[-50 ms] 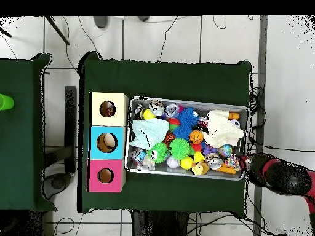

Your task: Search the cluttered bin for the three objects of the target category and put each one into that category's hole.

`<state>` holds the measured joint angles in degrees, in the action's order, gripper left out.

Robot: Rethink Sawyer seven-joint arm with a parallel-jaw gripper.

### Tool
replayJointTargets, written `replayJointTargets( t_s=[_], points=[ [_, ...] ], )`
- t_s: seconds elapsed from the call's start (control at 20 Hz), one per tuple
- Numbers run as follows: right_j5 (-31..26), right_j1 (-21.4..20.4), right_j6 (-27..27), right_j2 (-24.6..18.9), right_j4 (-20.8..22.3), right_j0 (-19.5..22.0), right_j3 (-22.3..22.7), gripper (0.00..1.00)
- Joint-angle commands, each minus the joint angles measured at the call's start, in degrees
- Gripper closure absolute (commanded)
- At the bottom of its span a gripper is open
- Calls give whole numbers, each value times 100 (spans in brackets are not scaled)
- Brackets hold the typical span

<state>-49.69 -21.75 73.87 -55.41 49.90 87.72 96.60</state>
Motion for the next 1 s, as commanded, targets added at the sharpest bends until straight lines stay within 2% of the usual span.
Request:
replayJointTargets(
  t_s=[0.05, 0.15, 0.2, 0.45, 0.65, 1.0],
  points=[
    [383, -178, -1453, -37, 227, -99, -100, 100],
    [368, -185, -1425, -20, 199, -118, -98, 100],
    [360, -189, -1410, -11, 186, -127, -97, 0],
    [356, -415, -1153, -38, 80, -195, 41, 0],
    [491, -721, -783, -62, 62, -255, 338, 0],
    [659, -1540, -215, -186, -153, -343, 938, 0]
  ],
)
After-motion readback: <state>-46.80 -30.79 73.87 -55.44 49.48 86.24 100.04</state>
